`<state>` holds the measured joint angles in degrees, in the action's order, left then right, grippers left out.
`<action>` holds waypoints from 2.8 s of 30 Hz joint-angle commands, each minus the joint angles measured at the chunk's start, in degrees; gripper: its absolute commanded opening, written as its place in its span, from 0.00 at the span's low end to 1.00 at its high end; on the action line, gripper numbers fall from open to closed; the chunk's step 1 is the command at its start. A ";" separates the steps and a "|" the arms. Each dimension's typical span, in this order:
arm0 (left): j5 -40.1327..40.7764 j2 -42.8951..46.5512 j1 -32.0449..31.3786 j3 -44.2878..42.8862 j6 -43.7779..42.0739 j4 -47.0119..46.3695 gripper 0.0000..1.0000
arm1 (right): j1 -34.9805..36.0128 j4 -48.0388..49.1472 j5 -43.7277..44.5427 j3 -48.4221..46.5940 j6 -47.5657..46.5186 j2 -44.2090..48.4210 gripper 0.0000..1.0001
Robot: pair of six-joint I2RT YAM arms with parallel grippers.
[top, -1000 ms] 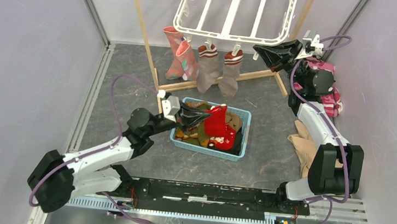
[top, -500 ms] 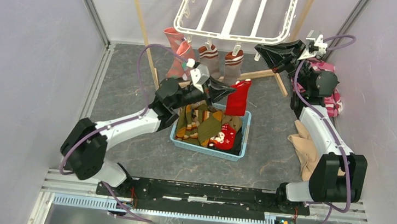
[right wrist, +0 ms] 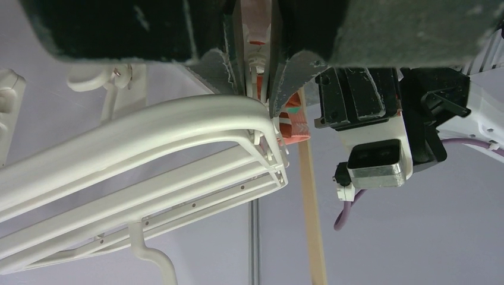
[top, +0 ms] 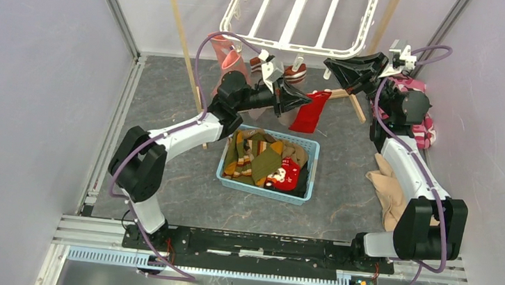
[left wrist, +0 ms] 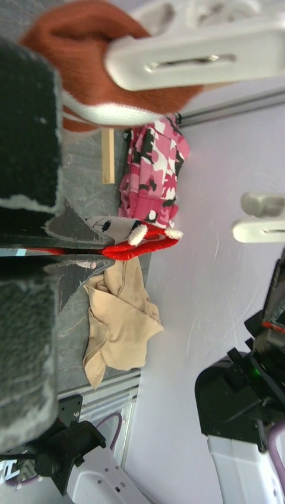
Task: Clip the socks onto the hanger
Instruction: Open the clamp at the hanger, then clamp the sock onto the hanger.
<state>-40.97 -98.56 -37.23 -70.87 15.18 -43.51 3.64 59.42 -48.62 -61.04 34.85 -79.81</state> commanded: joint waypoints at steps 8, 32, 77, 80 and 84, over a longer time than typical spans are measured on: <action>-8.20 -3.34 1.41 -10.17 -1.64 1.22 0.02 | 0.29 3.57 -1.43 0.66 1.71 1.37 0.00; -10.40 -3.33 2.15 -14.83 -0.94 2.92 0.02 | 0.48 4.04 -2.36 0.33 2.17 1.05 0.00; -2.56 0.32 4.69 -10.95 7.72 0.16 0.46 | 0.49 -10.53 1.34 6.32 -10.79 12.06 0.70; -0.86 2.80 4.80 -8.09 7.72 0.35 0.54 | -0.03 -13.19 2.13 8.37 -13.11 15.14 0.73; 1.98 8.27 4.89 -3.37 7.39 2.47 0.64 | -0.47 -16.77 3.33 11.72 -16.34 19.09 0.75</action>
<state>-42.46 -97.60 -32.69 -76.99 21.19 -40.64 3.66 46.59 -47.42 -51.68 23.03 -64.36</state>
